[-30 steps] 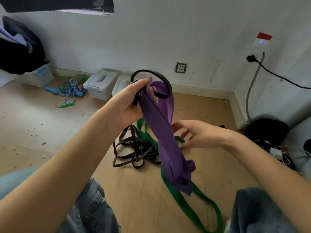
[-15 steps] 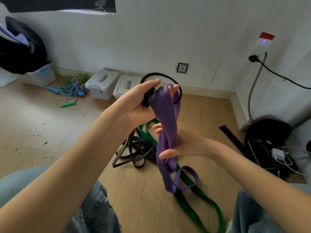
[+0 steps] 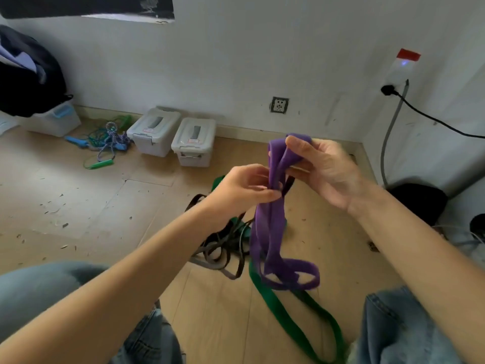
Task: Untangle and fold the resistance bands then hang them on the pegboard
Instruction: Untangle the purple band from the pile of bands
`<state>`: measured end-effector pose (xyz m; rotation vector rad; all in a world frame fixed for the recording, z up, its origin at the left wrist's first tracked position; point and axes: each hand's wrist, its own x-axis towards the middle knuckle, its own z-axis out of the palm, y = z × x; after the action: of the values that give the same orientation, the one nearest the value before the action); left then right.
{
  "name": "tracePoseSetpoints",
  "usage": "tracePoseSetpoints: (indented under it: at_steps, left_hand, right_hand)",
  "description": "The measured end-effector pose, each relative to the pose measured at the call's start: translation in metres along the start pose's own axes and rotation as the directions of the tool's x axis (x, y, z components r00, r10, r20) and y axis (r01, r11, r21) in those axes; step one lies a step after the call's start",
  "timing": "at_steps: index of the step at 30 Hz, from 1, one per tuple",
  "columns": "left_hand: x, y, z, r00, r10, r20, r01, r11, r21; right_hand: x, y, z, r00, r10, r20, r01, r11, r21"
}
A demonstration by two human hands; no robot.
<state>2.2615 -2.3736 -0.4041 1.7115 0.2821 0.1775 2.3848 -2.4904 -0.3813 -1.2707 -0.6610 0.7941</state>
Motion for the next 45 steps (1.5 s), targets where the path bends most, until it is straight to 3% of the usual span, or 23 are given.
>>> tracePoseSetpoints:
  at_steps: [2,5,6,8,10,12,14,16,22,25,29,31,32,34,35,37,39,42,45]
  left_hand:
    - [0.001,0.013,-0.009,0.996,0.071,-0.063,-0.080,0.985,-0.153]
    - [0.005,0.033,-0.023,0.996,0.026,-0.081,-0.069,0.804,-0.590]
    - [0.006,0.037,-0.027,0.998,-0.001,-0.066,-0.045,0.716,-0.696]
    - [0.007,0.038,-0.036,0.998,-0.024,-0.053,-0.025,0.638,-0.769]
    - [0.005,0.035,-0.044,1.000,0.001,0.015,0.009,0.747,-0.665]
    - [-0.002,0.026,-0.040,0.984,-0.017,0.178,0.073,0.947,-0.314]
    - [-0.010,0.012,-0.023,0.947,-0.118,0.300,0.111,0.993,0.039]
    - [-0.013,0.006,-0.008,0.953,-0.144,0.267,0.091,0.975,0.201]
    - [-0.008,0.034,-0.033,0.993,-0.051,-0.104,0.050,0.999,-0.013]
    - [-0.004,0.038,-0.032,0.985,-0.062,-0.163,0.058,0.998,-0.031]
    - [0.002,0.046,-0.026,0.998,-0.067,-0.018,0.070,0.979,0.193]
    - [0.002,0.049,-0.028,0.992,-0.053,0.110,0.031,0.981,0.192]
    - [0.000,0.049,-0.032,0.984,-0.048,0.170,0.016,0.982,0.186]
    - [-0.003,0.045,-0.038,0.965,-0.056,0.258,-0.005,0.973,0.231]
    - [-0.005,0.043,-0.040,0.957,-0.057,0.283,-0.017,0.968,0.251]
    - [-0.009,0.040,-0.041,0.950,-0.032,0.311,-0.044,0.972,0.233]
    - [-0.012,0.042,-0.040,0.930,0.045,0.364,-0.088,0.991,0.104]
    - [-0.017,0.050,-0.042,0.886,0.162,0.433,-0.126,0.986,-0.110]
    - [-0.018,0.047,-0.047,0.907,0.144,0.395,-0.079,0.981,-0.176]
  right_hand:
    - [-0.002,-0.007,-0.006,0.991,0.030,0.134,-0.029,1.000,-0.009]
    - [-0.013,-0.001,-0.003,0.906,0.232,0.355,-0.064,0.902,-0.427]
    - [-0.016,0.008,0.003,0.879,0.303,0.369,-0.042,0.818,-0.573]
    - [-0.017,0.016,0.015,0.891,0.288,0.351,0.019,0.749,-0.662]
    - [-0.015,0.006,0.018,0.936,0.176,0.306,0.017,0.843,-0.538]
    - [-0.011,-0.010,0.013,0.970,0.061,0.237,-0.011,0.978,-0.207]
    - [-0.006,-0.017,0.008,0.984,-0.007,0.178,0.007,1.000,0.001]
    - [-0.004,-0.012,0.007,0.988,-0.001,0.154,0.010,0.998,-0.057]
    - [-0.007,-0.006,-0.011,0.970,0.223,0.091,-0.188,0.938,-0.292]
    - [-0.007,0.005,-0.008,0.960,0.264,0.087,-0.208,0.889,-0.408]
    - [-0.011,0.019,0.003,0.978,0.188,0.085,-0.068,0.685,-0.725]
    - [-0.014,0.029,0.002,0.977,0.168,0.134,0.000,0.626,-0.780]
    - [-0.015,0.031,0.000,0.965,0.214,0.149,-0.043,0.695,-0.718]
    - [-0.015,0.027,-0.006,0.903,0.396,0.169,-0.286,0.845,-0.452]
    - [-0.015,0.024,-0.009,0.859,0.474,0.191,-0.396,0.854,-0.338]
    - [-0.018,0.024,-0.011,0.807,0.559,0.192,-0.489,0.814,-0.314]
    - [-0.025,0.036,-0.004,0.824,0.540,0.174,-0.406,0.775,-0.484]
    - [-0.027,0.056,0.004,0.951,0.282,0.125,-0.108,0.685,-0.720]
    - [-0.019,0.054,0.004,0.980,0.162,0.119,-0.033,0.714,-0.699]
